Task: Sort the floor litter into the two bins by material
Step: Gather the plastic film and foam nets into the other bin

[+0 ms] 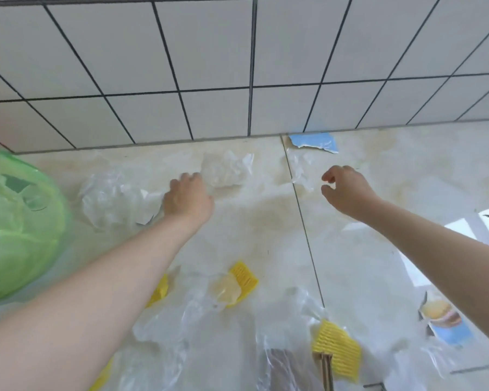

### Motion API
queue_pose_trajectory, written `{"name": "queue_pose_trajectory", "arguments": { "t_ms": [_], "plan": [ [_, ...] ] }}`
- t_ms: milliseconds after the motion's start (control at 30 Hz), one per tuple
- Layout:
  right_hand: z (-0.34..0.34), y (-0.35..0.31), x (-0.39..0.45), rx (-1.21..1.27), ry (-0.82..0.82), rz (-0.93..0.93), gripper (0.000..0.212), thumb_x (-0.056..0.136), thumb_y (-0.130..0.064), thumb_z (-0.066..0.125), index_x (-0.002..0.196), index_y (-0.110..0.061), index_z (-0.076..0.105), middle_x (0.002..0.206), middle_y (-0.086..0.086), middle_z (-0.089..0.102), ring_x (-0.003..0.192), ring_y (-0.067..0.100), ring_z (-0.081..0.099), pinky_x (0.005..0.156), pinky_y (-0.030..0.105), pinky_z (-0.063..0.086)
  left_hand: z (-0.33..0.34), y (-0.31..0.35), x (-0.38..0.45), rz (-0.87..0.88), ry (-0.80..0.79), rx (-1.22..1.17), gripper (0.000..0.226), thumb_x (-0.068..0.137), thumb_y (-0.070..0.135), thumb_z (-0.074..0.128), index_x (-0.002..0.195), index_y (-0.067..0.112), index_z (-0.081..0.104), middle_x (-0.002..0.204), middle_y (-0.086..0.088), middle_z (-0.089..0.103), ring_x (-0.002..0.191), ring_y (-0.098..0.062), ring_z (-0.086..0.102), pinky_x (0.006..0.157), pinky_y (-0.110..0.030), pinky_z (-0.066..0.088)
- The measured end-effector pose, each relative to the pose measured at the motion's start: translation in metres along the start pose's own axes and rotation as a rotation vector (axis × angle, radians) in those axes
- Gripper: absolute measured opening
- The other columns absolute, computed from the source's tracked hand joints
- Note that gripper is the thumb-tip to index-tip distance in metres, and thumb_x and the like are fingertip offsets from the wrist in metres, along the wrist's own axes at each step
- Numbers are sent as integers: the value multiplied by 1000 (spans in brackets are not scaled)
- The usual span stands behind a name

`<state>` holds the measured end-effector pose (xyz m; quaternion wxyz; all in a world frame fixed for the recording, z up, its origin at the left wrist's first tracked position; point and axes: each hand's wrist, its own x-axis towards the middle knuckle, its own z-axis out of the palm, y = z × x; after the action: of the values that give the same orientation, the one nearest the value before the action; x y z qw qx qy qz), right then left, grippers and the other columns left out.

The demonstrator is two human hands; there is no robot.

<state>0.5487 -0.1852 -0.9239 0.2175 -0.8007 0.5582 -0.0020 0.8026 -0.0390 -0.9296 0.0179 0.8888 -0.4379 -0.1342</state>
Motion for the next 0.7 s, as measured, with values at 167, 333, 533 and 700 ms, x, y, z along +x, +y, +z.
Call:
{"name": "queue_pose_trajectory", "arguments": {
  "t_ms": [167, 333, 533, 700],
  "plan": [
    [1, -13, 43, -152, -38, -62, 47, 94, -22, 47, 137, -7, 41, 136, 18, 42, 122, 39, 43, 101, 42, 35, 22, -54, 10, -226, 50, 10, 46, 84, 19, 55, 127, 7, 42, 132, -16, 42, 123, -39, 38, 92, -47, 42],
    [-8, 14, 65, -292, -96, -61, 64, 93, -40, 44, 147, -12, 24, 150, 20, 23, 138, 41, 22, 113, 50, 24, 40, -68, 2, -187, 59, 9, 59, 87, 26, 48, 139, 8, 28, 150, -21, 24, 131, -43, 28, 104, -51, 34],
    [23, 2, 103, -266, -210, -30, 78, 92, -53, 43, 151, -24, 1, 161, 2, 9, 145, 38, 5, 114, 52, 18, 70, -82, -6, 4, 44, 48, 51, 89, 20, 48, 138, 12, 36, 154, -14, 28, 139, -46, 23, 110, -54, 26],
    [24, -9, 101, -371, -54, -74, 65, 94, -51, 40, 147, -20, 19, 141, 15, 39, 131, 39, 30, 103, 50, 27, 67, -80, -15, 186, 115, 29, 48, 82, 24, 45, 127, 8, 50, 131, -12, 53, 127, -38, 44, 104, -46, 40]
  ]
}}
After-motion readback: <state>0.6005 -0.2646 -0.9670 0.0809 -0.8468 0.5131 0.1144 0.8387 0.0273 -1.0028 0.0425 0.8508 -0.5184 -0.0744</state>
